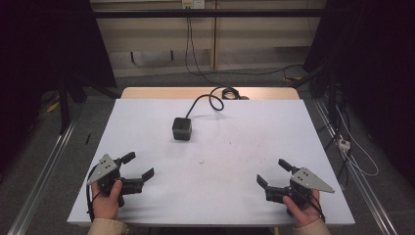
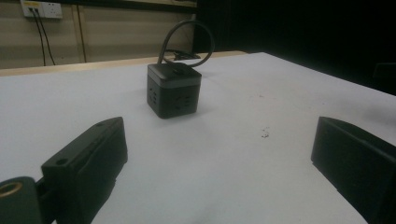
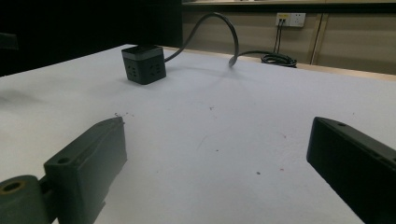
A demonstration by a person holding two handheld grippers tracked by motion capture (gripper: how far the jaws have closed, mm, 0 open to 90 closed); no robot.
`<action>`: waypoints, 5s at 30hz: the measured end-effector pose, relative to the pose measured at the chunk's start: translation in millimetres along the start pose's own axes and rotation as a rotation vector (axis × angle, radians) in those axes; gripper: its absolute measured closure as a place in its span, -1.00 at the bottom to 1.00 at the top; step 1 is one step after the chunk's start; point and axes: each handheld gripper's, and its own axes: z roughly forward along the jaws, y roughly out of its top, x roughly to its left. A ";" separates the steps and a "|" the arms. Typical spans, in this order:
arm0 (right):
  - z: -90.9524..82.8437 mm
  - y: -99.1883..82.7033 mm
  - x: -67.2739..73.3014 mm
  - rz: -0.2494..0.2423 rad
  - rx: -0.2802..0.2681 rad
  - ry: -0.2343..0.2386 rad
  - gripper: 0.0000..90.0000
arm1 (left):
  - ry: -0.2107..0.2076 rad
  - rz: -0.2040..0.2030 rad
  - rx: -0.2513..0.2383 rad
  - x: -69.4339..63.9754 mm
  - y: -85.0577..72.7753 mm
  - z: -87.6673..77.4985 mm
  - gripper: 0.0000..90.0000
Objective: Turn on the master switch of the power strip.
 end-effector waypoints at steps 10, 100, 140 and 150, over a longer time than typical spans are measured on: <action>0.2 0.2 -0.1 -0.004 -0.002 0.003 -0.90 | 0.005 0.000 -0.009 -2.2 3.5 5.2 -0.93; -0.6 -0.4 -2.7 -0.004 0.000 0.001 -0.89 | -0.019 0.025 -0.002 -8.1 38.2 82.5 -0.84; -2.2 -0.5 -4.9 0.001 -0.002 0.004 -0.89 | -0.012 0.021 0.004 -0.5 43.3 119.2 -0.82; -2.2 -0.6 -5.0 0.002 -0.003 0.006 -0.89 | -0.006 0.010 0.002 2.0 43.0 124.7 -0.82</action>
